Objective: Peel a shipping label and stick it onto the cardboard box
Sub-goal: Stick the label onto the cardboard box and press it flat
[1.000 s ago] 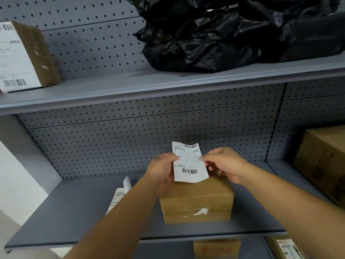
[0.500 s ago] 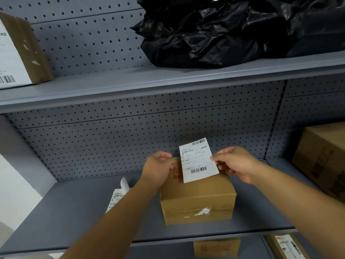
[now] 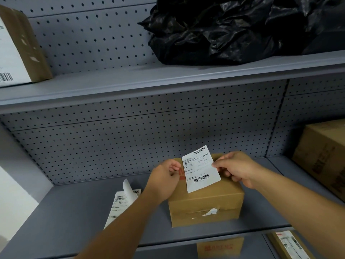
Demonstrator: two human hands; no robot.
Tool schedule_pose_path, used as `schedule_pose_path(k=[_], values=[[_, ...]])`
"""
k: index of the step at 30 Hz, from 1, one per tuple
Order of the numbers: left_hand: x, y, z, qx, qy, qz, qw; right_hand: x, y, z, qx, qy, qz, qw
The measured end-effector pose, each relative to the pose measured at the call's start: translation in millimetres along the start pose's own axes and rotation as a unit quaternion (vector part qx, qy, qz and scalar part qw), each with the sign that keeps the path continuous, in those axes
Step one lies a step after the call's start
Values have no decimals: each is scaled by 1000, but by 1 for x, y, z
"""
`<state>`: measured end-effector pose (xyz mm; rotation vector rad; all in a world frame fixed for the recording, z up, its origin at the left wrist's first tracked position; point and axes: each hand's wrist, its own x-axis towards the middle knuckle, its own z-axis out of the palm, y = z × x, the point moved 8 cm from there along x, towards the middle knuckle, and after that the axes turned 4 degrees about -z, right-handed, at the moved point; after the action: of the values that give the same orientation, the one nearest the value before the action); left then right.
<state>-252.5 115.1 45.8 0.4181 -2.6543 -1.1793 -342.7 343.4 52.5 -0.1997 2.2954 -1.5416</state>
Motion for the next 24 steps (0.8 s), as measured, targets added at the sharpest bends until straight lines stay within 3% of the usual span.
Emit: schedule_pose_path(k=[24], values=[[1,4,2,35,12,47,998,6,4,3,-77,28,-6,997]])
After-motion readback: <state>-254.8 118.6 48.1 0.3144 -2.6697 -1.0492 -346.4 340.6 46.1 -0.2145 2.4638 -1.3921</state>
